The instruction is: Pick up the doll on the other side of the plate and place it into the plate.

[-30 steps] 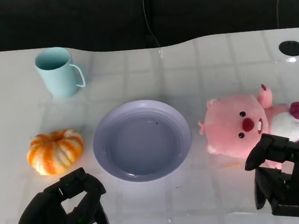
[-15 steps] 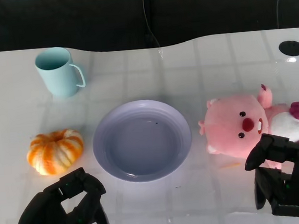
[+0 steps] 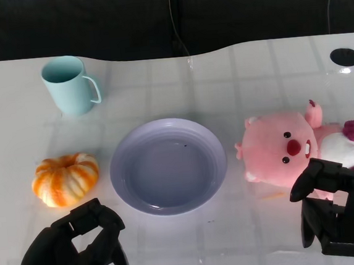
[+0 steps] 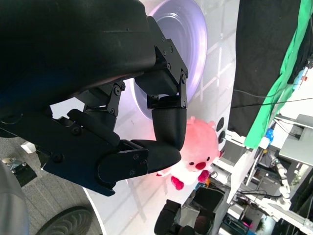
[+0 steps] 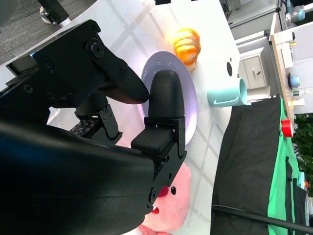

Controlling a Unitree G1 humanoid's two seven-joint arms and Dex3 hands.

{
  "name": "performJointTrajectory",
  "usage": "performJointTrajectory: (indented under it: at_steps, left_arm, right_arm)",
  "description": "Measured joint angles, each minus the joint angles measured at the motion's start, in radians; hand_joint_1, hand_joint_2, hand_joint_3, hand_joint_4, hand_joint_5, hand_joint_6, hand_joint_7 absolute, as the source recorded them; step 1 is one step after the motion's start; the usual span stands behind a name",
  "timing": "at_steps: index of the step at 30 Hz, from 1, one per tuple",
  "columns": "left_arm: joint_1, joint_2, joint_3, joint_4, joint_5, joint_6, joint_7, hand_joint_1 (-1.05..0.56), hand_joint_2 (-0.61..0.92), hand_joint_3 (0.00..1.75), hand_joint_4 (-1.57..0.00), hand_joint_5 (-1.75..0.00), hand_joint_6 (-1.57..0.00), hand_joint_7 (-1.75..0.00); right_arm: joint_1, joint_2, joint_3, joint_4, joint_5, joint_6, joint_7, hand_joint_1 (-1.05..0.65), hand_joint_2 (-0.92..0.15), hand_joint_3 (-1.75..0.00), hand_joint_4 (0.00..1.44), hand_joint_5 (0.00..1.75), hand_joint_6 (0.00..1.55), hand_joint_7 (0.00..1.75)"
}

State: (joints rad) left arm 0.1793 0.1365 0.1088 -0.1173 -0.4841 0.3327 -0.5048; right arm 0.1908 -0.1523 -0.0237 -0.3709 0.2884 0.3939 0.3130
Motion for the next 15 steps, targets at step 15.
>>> performJointTrajectory:
  at_steps: [15]
  left_arm:
    - [0.000, 0.001, 0.001, 0.000, 0.000, 0.002, 0.000, -0.48, 0.72, 0.63, -0.74, -1.68, -0.72, -1.30]
  right_arm:
    - [0.017, -0.005, 0.040, 0.078, -0.164, -0.333, 0.000, -0.16, -0.55, -0.94, 0.58, 1.35, 0.47, 1.05]
